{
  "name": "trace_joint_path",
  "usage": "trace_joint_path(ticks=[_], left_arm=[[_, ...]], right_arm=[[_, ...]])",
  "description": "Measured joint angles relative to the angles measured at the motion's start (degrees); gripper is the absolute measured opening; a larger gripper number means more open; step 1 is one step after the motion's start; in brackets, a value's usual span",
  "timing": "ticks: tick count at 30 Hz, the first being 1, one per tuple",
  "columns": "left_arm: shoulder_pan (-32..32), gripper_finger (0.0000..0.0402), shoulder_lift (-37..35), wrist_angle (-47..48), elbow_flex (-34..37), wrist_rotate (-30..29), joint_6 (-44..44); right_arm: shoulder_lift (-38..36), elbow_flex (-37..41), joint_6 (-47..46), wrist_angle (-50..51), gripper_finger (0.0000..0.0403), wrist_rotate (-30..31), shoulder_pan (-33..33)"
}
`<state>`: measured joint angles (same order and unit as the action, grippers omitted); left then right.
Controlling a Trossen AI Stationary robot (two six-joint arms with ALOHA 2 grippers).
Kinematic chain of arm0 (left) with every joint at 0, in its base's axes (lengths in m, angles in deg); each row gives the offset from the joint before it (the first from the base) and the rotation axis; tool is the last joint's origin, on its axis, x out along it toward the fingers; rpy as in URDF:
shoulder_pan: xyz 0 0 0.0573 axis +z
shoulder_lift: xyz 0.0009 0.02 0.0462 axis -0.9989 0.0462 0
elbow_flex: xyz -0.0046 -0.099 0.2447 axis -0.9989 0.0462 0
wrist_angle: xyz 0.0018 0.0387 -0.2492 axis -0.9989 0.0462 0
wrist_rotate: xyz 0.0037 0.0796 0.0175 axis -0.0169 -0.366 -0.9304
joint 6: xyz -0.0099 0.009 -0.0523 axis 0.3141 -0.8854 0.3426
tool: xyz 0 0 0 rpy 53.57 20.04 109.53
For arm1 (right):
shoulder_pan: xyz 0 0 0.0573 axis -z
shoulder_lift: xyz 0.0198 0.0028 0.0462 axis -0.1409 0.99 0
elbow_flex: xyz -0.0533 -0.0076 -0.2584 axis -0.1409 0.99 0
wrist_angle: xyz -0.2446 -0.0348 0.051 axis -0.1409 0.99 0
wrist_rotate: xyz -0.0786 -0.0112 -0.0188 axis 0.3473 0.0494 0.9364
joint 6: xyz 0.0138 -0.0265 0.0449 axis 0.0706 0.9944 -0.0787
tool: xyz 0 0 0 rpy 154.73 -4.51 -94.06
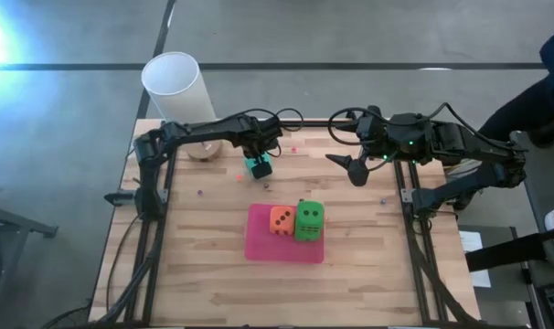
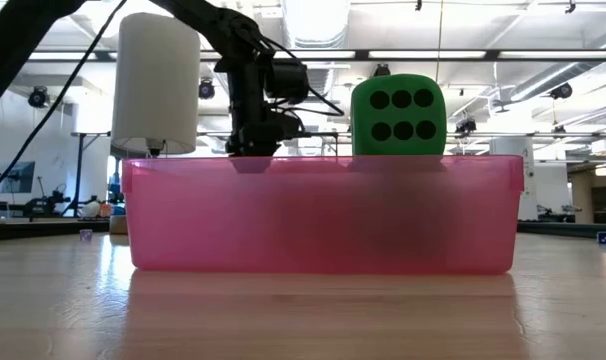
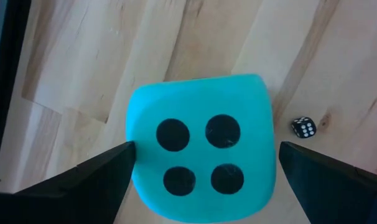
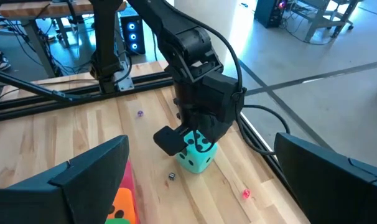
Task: Pick & Place Dice
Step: Put the large blue dice into the pink bin
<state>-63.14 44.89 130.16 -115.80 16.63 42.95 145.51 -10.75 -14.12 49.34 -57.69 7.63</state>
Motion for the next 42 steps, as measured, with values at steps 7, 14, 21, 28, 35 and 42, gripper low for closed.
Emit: trace_joint_path(ticks=[7, 14, 21, 28, 35, 42], left_arm=[[-0.02, 0.04, -0.28, 0.41, -0.28, 0.69, 0.1], [-0.07, 0.04, -0.28, 1.38, -1.97, 0.22, 0.07], [0.05, 0.04, -0.25, 1.49, -1.88, -0.18, 0.07], [0.22, 0.04, 0.78, 1.36, -1.57, -0.35, 0.04], [0.22, 0.04, 0.92, 1.36, -1.57, -0.26, 0.04], [0.23, 0.04, 0.92, 0.28, -0.32, 0.31, 0.09]], right_arm=[[0.0, 0.0, 0.04, 0.0, 0.04, 0.01, 0.0], [-0.01, 0.0, 0.05, 0.0, 0.04, 0.02, 0.0], [0.0, 0.0, 0.0, 0.0, 0.04, 0.02, 0.0], [-0.01, 0.0, 0.07, 0.0, 0.04, 0.01, 0.0], [-0.01, 0.0, 0.03, 0.0, 0.04, 0.01, 0.0], [-0.02, 0.0, 0.0, 0.0, 0.04, 0.01, 0.0]])
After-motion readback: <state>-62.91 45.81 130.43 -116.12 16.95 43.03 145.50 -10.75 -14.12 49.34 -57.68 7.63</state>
